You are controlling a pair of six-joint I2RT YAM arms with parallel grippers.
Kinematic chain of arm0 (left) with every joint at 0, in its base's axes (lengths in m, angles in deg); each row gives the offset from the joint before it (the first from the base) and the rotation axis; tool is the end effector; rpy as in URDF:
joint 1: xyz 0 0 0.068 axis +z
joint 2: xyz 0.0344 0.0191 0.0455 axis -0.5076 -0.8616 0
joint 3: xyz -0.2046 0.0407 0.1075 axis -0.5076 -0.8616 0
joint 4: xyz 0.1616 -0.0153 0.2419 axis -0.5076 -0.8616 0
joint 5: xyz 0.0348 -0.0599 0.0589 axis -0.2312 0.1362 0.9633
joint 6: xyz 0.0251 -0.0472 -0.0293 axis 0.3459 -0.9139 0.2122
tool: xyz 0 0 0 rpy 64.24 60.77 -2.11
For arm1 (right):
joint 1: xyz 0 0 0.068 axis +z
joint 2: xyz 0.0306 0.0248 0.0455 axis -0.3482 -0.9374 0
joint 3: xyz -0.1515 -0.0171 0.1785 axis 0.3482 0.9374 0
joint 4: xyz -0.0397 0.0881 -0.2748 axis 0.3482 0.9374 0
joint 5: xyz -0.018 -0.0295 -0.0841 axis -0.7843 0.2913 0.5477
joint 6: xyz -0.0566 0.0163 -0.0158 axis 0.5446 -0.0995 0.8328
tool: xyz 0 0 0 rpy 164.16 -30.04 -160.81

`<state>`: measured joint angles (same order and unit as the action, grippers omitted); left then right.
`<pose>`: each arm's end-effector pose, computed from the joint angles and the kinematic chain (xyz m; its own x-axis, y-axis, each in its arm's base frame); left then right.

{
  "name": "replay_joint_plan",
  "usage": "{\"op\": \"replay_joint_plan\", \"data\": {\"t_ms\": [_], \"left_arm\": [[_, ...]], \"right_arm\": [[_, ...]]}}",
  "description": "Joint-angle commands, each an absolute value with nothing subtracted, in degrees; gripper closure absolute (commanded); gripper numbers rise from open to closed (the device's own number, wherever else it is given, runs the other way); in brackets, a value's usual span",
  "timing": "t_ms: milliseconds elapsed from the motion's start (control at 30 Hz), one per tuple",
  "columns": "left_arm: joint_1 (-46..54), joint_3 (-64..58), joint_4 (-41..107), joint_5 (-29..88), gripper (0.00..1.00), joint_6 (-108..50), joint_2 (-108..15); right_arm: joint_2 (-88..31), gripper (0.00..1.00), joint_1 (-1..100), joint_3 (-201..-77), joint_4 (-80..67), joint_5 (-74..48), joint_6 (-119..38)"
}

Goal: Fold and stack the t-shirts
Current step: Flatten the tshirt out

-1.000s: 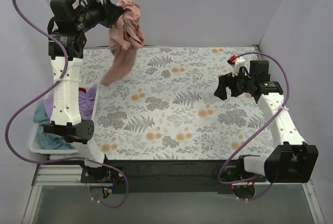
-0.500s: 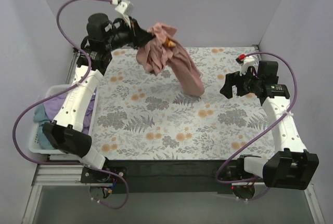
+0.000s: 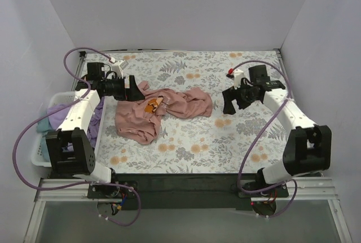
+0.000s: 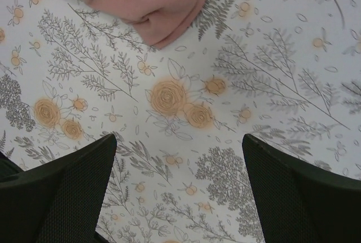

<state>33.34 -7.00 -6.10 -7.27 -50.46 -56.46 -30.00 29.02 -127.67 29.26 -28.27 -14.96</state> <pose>0.3465 -0.0151 0.2278 -0.8838 -0.4334 -0.1761 -0.1272 0.5849 -0.8011 0.3333 0.0684 0.2107 -0.6503 -0.3976 -0.6473 -0.5987 0.7927 0.1146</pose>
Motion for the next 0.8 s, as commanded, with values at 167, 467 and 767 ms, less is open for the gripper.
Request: {"op": "replay_joint_plan", "data": {"t_ms": [167, 467, 767], "left_arm": [[33.06, -6.01, -8.90, 10.36, 0.15, -45.63, -63.22], [31.30, -2.23, -10.31, 21.28, 0.23, -46.08, -71.84], [26.55, -2.93, -10.48, 21.99, 0.23, -47.30, -73.60]], "right_arm": [[-48.63, 0.06, 37.34, -147.41, 28.32, -25.22, -16.75], [-63.93, 0.11, 40.59, -158.96, 28.50, -24.43, -18.08], [-67.46, 0.46, 43.14, -156.33, 28.50, -20.83, -17.20]]}}
